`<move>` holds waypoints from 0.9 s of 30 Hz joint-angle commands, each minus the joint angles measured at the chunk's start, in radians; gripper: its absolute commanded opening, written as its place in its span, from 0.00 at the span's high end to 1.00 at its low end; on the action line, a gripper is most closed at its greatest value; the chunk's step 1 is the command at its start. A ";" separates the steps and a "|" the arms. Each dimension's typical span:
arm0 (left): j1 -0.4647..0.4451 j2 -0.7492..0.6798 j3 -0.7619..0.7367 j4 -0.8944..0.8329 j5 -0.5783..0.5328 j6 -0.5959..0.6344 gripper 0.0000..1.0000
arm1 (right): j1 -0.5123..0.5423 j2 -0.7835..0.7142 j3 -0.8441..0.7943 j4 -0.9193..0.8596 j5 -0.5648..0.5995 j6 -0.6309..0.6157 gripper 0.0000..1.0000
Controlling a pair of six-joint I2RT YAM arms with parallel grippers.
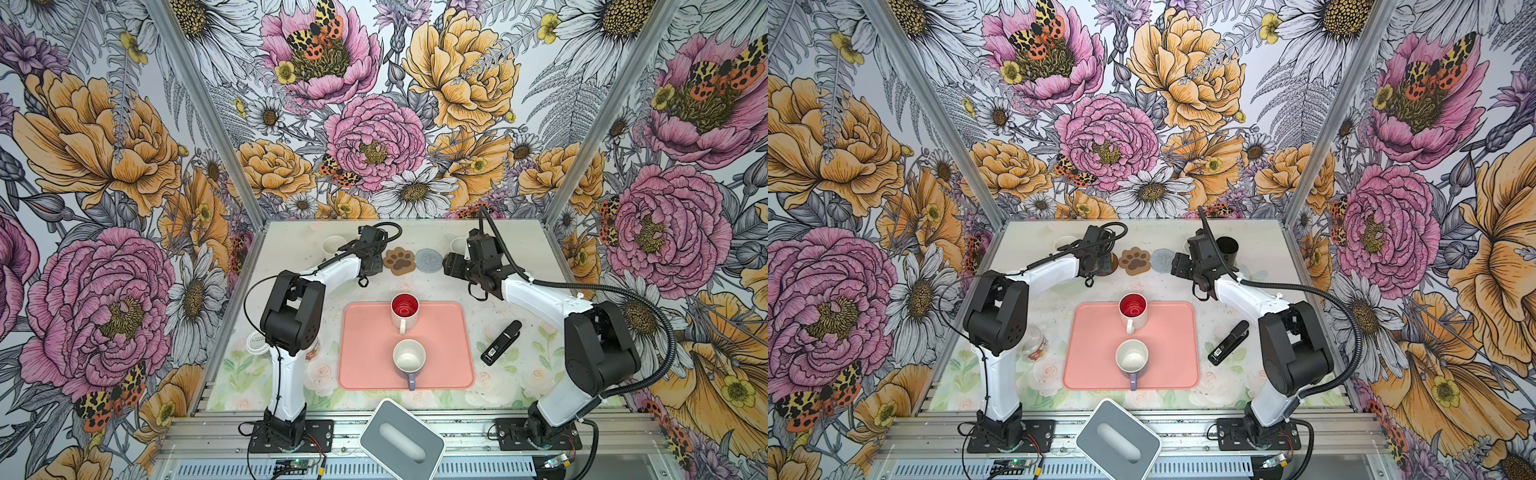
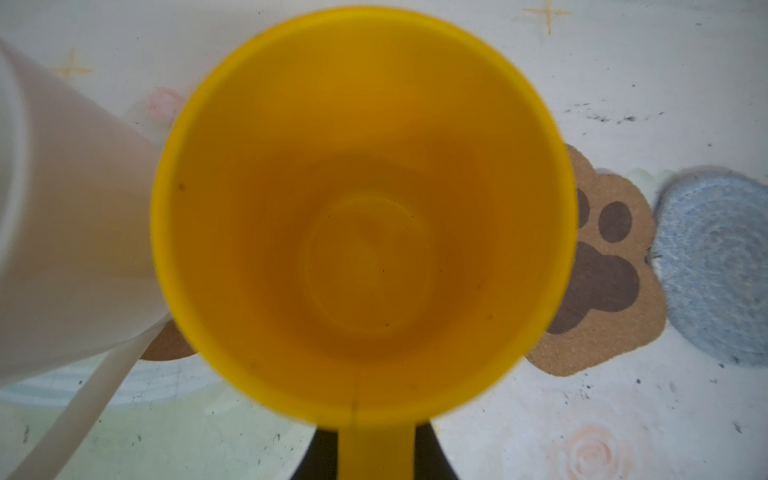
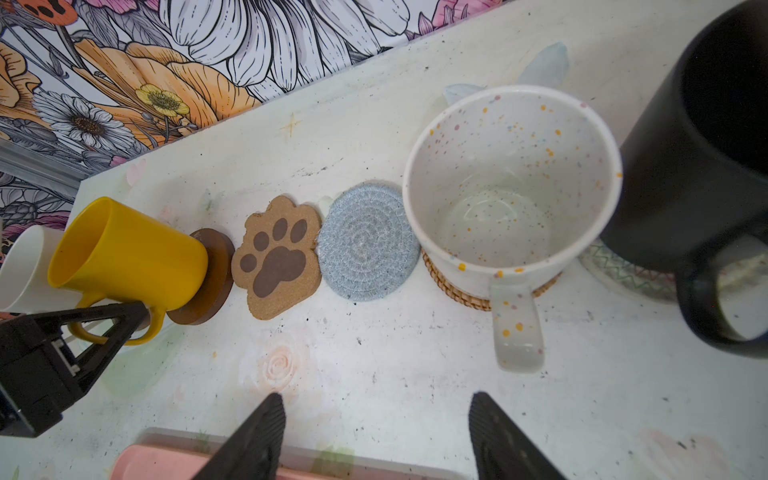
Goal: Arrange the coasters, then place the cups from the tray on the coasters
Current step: 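Lower the yellow mug onto the brown coaster beside the white mug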
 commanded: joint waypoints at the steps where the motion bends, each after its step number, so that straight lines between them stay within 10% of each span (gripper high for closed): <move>1: 0.002 -0.001 0.018 0.064 0.014 -0.009 1.00 | -0.004 0.014 0.021 0.013 -0.005 0.004 0.28; 27: -0.008 -0.012 -0.048 0.064 0.042 -0.034 0.83 | -0.004 0.009 0.017 0.013 -0.010 0.005 0.28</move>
